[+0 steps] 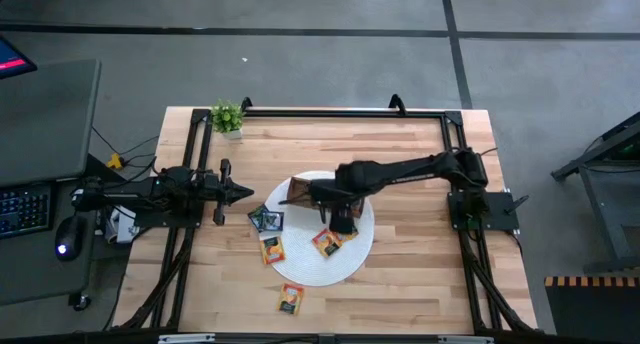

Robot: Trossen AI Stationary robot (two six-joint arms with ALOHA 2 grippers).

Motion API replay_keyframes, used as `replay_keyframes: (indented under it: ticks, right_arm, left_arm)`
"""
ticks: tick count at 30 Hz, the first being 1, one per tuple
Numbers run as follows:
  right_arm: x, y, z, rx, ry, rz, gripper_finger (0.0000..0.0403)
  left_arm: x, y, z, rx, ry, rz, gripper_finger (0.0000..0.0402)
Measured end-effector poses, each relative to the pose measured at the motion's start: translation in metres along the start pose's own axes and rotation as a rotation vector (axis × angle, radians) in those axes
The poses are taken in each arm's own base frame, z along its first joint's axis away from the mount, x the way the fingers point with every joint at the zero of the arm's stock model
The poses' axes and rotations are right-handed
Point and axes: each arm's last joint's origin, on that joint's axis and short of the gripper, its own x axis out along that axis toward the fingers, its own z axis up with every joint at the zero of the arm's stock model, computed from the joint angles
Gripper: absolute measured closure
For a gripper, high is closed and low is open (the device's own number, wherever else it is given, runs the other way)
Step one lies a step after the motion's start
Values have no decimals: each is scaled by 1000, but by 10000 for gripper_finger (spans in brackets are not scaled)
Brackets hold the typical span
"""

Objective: Pick & Place Tea
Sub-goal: Put the orange tea bag into the left section of the wooden organizer

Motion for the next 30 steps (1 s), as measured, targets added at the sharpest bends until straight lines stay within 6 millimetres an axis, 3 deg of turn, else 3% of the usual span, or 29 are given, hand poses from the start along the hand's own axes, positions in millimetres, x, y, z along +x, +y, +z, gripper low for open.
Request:
replay_keyframes:
  ticks: [8,13,21,30]
  right_arm:
    - [-6,44,-15,-197,54,279,221]
    - [13,67,-40,-272,1,339,221]
    - [46,94,-73,-393,-176,223,222]
    - [62,109,-81,-536,-394,29,222]
  left_arm:
    - [0,0,0,0,0,1,401]
    - [0,0,0,0,0,1,401]
    - [0,0,0,0,0,1,401]
    - [0,0,0,0,0,1,401]
